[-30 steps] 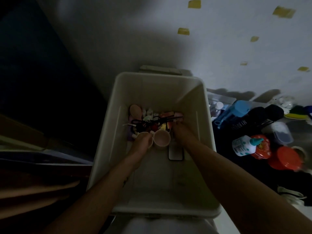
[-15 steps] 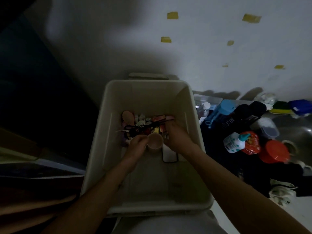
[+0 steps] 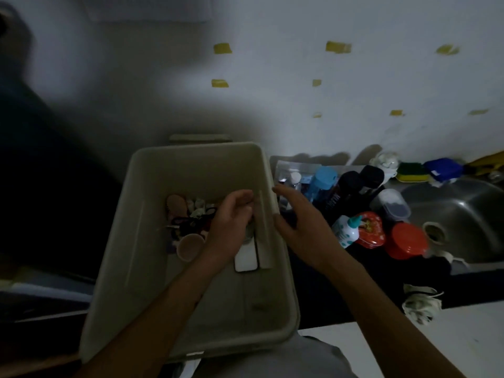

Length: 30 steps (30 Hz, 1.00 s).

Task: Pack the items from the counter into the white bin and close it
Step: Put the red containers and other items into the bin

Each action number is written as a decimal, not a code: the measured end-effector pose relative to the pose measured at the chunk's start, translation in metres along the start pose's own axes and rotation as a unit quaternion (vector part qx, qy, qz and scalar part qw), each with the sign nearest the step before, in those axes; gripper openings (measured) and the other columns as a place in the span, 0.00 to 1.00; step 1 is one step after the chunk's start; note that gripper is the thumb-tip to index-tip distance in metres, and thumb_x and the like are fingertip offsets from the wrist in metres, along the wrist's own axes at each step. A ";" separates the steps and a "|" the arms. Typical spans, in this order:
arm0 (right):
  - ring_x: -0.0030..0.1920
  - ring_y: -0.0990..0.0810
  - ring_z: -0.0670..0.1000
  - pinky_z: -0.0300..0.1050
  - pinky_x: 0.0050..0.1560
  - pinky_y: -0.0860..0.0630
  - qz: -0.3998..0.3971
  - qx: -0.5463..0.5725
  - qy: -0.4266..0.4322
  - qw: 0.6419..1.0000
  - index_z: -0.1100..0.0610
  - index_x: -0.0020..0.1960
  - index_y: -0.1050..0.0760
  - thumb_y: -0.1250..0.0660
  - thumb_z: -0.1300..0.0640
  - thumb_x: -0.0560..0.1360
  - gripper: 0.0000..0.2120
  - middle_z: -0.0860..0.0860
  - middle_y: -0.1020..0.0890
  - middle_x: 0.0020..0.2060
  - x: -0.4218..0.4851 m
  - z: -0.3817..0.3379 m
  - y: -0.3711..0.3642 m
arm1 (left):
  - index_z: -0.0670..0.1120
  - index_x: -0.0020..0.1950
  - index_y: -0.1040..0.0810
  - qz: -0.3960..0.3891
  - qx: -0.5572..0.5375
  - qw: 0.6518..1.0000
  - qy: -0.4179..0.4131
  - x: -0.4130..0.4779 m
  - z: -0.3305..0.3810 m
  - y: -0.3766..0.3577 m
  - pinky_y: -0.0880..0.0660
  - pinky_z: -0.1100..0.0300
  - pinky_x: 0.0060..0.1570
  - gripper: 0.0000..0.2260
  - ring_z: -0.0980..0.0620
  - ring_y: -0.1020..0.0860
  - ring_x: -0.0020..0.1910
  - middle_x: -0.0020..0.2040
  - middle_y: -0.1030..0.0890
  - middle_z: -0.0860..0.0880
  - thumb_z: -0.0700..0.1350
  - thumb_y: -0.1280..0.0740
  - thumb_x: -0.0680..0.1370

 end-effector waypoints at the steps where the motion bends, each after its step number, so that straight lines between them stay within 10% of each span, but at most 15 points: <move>1: 0.70 0.31 0.44 0.45 0.70 0.31 0.006 0.010 -0.009 1.000 0.49 0.74 0.36 0.35 0.54 0.79 0.25 0.46 0.30 0.71 -0.003 0.007 0.010 | 0.53 0.57 0.23 -0.009 0.002 1.000 -0.011 0.000 0.004 -0.013 0.24 0.57 0.57 0.13 0.54 0.22 0.59 0.57 0.19 0.52 0.36 0.39 0.80; 13: 0.63 0.31 0.38 0.25 0.61 0.38 0.077 0.033 -0.125 0.989 0.53 0.71 0.32 0.35 0.59 0.78 0.22 0.45 0.27 0.66 -0.050 0.134 0.073 | 0.51 0.63 0.25 -0.080 0.059 0.995 -0.001 -0.007 0.006 -0.140 0.27 0.57 0.63 0.13 0.59 0.24 0.60 0.60 0.22 0.56 0.40 0.39 0.81; 24: 0.55 0.24 0.46 0.51 0.59 0.23 0.090 0.119 -0.209 0.966 0.53 0.64 0.30 0.33 0.62 0.75 0.19 0.46 0.26 0.55 -0.065 0.240 0.092 | 0.48 0.63 0.25 -0.031 0.039 0.997 0.054 -0.023 -0.038 -0.205 0.26 0.66 0.57 0.14 0.61 0.23 0.59 0.60 0.22 0.56 0.36 0.41 0.80; 30: 0.54 0.24 0.47 0.29 0.47 0.28 0.060 0.160 -0.285 0.943 0.62 0.69 0.32 0.30 0.63 0.73 0.26 0.52 0.25 0.58 -0.046 0.291 0.078 | 0.49 0.62 0.24 -0.002 0.054 0.995 0.084 -0.035 -0.065 -0.210 0.25 0.67 0.57 0.14 0.61 0.23 0.58 0.59 0.21 0.56 0.36 0.41 0.81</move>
Point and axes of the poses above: each hand's wrist, its own x-axis towards the middle knuckle, its own y-axis out of the back of the hand, z = x × y, the point moved 6 cm from there along x, towards the middle knuckle
